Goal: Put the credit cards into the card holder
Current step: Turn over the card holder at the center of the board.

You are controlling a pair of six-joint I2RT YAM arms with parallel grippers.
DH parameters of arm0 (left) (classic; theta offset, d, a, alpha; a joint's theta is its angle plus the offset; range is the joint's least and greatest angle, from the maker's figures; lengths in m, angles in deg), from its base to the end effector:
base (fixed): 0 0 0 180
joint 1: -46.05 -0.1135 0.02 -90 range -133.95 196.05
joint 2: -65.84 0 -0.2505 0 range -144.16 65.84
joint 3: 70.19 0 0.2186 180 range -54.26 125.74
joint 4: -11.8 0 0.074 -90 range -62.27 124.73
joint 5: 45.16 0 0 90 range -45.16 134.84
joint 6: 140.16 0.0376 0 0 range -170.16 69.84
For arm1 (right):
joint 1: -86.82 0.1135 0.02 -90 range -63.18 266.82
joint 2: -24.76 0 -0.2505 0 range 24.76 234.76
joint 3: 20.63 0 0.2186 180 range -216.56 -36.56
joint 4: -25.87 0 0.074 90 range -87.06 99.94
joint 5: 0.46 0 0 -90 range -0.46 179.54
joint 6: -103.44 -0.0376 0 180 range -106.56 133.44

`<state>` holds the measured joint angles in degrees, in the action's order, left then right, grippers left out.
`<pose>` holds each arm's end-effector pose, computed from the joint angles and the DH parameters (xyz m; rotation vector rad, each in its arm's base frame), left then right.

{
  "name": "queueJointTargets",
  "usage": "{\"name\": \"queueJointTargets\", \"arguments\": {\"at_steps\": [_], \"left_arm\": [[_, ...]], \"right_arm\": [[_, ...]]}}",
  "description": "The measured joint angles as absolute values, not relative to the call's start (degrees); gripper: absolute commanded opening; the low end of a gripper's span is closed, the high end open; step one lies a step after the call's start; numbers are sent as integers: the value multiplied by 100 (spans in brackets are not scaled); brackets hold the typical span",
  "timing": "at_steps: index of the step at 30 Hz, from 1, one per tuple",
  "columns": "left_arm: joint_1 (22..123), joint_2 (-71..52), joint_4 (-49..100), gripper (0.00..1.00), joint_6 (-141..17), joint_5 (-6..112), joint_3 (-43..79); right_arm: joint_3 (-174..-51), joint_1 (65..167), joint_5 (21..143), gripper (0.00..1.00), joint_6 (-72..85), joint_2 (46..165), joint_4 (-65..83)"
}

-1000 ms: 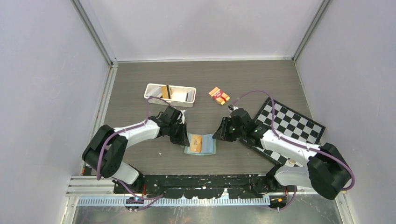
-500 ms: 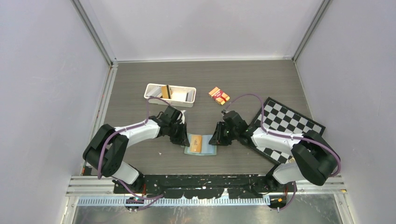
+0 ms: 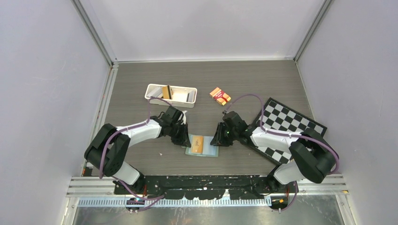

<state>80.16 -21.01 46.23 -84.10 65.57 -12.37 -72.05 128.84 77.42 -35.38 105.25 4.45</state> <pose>0.1963 -0.1491 0.1599 0.1271 2.8480 -0.8076 0.1731 0.1666 0.1689 0.0566 2.6676 0.8807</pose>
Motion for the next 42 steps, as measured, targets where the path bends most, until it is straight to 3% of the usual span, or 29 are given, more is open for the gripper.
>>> {"name": "queueJointTargets", "arguments": {"at_steps": [12,31,37,42], "left_arm": [[8005,-2195,4616,8,-8399,6640,-1204],[8005,-2273,4559,8,-8401,6703,-1184],[8005,-2273,4555,8,-8414,6697,-1184],[8005,-2273,4553,10,-8414,6701,-1184]], "right_arm": [[-7290,12960,7322,22,-3627,11207,1155],[-7342,13264,6478,28,-4097,11880,2770],[-7399,13338,6701,41,-3911,11670,2368],[-7854,13620,7853,51,-3406,10820,764]]}}
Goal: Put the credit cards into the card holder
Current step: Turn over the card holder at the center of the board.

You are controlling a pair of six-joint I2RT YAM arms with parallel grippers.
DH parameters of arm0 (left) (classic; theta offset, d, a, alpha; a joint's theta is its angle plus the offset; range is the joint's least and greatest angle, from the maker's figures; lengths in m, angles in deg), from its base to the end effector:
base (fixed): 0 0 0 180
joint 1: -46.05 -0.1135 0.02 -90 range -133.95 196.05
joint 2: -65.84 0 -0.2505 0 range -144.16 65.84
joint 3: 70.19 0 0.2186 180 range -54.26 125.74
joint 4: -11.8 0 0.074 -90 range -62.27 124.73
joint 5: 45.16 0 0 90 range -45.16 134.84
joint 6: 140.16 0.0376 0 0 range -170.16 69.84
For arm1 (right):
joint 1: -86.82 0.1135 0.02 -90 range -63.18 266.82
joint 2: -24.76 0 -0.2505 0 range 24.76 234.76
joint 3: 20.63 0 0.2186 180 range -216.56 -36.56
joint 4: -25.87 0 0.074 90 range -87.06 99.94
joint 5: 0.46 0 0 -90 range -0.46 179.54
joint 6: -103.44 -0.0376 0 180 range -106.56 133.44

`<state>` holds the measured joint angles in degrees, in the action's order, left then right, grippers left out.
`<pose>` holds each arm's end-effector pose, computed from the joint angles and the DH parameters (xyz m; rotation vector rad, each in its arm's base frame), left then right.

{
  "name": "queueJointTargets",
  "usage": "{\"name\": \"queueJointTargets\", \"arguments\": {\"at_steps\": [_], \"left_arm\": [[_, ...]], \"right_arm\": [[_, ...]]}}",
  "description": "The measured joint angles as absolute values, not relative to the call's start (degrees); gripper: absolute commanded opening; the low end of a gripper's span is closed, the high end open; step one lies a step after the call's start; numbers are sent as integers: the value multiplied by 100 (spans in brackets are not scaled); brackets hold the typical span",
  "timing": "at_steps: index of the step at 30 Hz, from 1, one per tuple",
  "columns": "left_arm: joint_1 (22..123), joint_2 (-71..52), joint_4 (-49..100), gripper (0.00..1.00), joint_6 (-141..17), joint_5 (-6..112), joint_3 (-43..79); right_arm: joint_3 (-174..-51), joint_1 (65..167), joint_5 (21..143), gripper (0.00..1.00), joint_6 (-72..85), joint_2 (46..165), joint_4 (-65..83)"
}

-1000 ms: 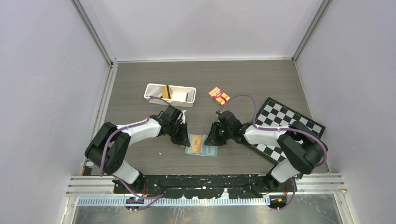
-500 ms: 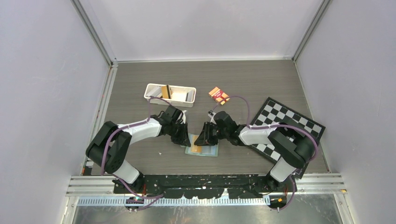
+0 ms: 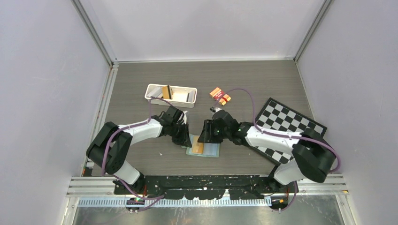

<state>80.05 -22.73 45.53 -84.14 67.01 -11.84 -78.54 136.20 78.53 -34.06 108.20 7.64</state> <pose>0.1997 -0.1518 0.1561 0.1302 2.8619 -0.8350 0.1695 0.2087 0.1914 -0.1478 2.5662 0.9847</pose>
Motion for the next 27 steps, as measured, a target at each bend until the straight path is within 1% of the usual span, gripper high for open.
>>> {"name": "queueJointTargets", "arguments": {"at_steps": [3,6,11,17,23,27], "left_arm": [[8005,-2276,4549,13,-8414,6708,-1184],[8005,-2278,4540,13,-8414,6712,-1184],[8005,-2280,4535,11,-8412,6714,-1187],[8005,-2280,4529,11,-8407,6730,-1195],[8000,-2280,4509,11,-8405,6743,-1208],[7996,-2287,4505,11,-8397,6754,-1211]], "right_arm": [[-8138,13813,8601,52,-3205,10512,47],[-8230,13983,9127,54,-3149,10534,-438],[-8413,14344,9746,57,-3208,11045,-1208],[-8737,14530,10013,59,-3352,11522,-1577],[-8776,14530,9949,52,-3369,11579,-1577],[-8776,14525,9947,40,-3347,11579,-1579]]}}
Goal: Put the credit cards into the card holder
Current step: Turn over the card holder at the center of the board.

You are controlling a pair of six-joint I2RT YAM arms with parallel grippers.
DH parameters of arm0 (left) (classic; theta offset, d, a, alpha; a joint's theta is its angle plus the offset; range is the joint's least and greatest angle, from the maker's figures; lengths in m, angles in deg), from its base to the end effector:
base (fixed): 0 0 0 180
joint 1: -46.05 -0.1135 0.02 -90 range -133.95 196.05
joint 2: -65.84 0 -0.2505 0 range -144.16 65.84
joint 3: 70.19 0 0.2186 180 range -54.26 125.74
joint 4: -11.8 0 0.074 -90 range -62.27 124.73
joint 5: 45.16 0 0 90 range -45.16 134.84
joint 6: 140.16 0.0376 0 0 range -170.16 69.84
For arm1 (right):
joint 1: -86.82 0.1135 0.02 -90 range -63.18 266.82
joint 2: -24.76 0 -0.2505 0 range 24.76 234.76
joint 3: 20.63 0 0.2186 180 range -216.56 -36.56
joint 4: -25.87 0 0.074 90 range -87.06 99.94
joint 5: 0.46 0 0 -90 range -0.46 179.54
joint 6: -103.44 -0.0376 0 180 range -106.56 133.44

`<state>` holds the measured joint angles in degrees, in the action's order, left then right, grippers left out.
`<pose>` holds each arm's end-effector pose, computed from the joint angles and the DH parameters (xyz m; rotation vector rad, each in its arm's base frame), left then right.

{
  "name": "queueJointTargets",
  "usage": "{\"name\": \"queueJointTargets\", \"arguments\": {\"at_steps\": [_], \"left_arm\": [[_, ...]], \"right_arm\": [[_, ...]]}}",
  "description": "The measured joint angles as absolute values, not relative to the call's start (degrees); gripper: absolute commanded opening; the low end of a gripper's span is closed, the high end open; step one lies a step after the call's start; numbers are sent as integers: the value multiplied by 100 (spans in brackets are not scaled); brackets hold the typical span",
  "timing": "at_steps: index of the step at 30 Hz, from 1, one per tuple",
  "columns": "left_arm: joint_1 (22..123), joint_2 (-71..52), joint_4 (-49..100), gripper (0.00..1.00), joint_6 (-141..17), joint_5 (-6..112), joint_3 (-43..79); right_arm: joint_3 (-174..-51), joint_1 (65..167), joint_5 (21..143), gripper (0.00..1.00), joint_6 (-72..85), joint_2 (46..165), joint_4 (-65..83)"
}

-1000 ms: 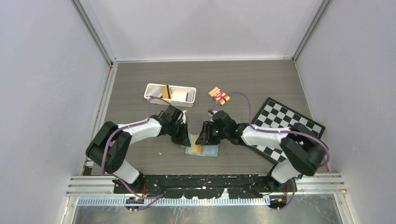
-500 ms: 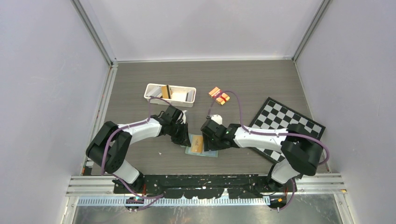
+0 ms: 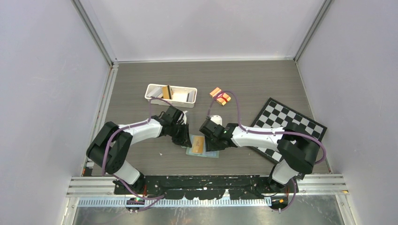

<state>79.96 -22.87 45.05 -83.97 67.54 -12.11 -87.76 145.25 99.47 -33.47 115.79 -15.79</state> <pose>0.1996 -0.1517 0.1550 0.1357 2.8614 -0.8468 0.1470 0.2269 0.1743 -0.2228 2.7203 0.3262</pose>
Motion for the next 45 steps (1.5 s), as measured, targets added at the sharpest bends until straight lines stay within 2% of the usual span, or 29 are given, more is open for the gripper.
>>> {"name": "queueJointTargets", "arguments": {"at_steps": [15,19,21,25,28,36,41,45], "left_arm": [[7937,-2365,4465,10,-8394,6887,-1211],[7946,-2346,4479,14,-8394,6832,-1208],[7961,-2302,4505,23,-8394,6721,-1208],[7979,-2092,4662,39,-8375,6384,-1208],[7955,-1935,4780,42,-8353,6118,-1217],[7926,-1854,4887,23,-8270,5947,-1274],[7902,-1908,4841,21,-8274,6083,-1296],[7887,-1913,4782,21,-8289,6150,-1326]], "right_arm": [[-8984,14637,10085,14,-3299,11681,-1662],[-9030,14672,10109,7,-3323,11657,-1632],[-9038,14672,10155,6,-3323,11653,-1645],[-9073,14670,10288,6,-3321,11651,-1783],[-9080,14672,10299,6,-3297,11585,-1774],[-9207,14670,10058,8,-3164,11439,-1437],[-9207,14670,9772,11,-3142,11443,-1085],[-9235,14670,9602,20,-3111,11546,-814]]}}
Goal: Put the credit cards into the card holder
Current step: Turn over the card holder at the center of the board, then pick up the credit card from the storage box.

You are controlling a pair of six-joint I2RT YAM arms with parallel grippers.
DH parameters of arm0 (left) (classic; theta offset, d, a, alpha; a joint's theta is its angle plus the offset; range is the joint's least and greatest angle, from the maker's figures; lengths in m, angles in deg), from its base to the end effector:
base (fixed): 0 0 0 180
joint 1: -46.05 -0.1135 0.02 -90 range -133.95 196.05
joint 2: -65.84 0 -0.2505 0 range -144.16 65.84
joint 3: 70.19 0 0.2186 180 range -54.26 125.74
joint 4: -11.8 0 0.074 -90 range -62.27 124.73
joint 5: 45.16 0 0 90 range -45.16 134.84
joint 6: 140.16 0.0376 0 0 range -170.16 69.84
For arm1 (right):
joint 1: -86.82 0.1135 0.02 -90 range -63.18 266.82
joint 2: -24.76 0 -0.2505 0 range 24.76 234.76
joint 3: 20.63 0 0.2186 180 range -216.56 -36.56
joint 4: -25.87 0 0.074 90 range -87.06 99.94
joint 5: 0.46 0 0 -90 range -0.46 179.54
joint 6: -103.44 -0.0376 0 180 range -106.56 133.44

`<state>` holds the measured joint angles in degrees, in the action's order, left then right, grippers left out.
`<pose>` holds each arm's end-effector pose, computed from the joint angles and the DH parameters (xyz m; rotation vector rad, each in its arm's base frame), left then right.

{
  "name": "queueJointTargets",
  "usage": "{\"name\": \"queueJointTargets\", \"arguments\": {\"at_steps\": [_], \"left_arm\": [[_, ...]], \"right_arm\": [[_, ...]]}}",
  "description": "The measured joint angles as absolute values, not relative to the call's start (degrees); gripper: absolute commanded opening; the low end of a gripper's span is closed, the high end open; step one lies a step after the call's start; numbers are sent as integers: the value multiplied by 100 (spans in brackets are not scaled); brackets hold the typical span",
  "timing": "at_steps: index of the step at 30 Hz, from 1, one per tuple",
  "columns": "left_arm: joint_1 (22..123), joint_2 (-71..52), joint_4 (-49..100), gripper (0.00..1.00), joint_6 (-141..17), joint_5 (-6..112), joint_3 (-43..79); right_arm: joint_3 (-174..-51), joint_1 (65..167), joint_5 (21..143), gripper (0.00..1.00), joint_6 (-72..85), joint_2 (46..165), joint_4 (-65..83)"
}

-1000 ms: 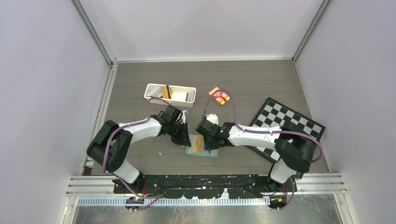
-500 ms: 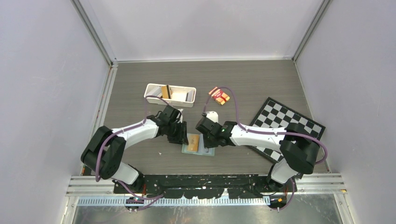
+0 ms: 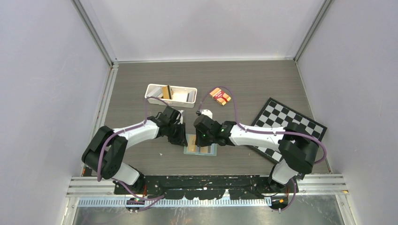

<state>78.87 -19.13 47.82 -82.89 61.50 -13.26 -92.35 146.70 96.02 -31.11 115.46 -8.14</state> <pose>0.1951 -0.1387 0.1613 0.0978 2.8332 -0.7021 0.1526 0.2546 0.2040 -0.2975 2.5793 0.5966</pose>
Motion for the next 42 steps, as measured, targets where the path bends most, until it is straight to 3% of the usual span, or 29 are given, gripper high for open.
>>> {"name": "queueJointTargets", "arguments": {"at_steps": [6,19,32,37,42], "left_arm": [[7887,-1906,4702,23,-8318,6205,-1375],[7788,-1310,4592,50,-8602,5993,-1796],[7006,81,5287,62,-8727,5425,-2159],[6755,35,5923,69,-8418,5409,-1670],[6398,-416,6564,76,-7802,5294,-181]], "right_arm": [[-9371,14670,9411,27,-3013,11876,-559],[-9583,14624,9234,48,-2829,12304,-331],[-9591,14521,9060,55,-2716,12027,187],[-9572,14458,9046,58,-2657,11981,246],[-9255,14215,9081,61,-2458,11406,263]]}}
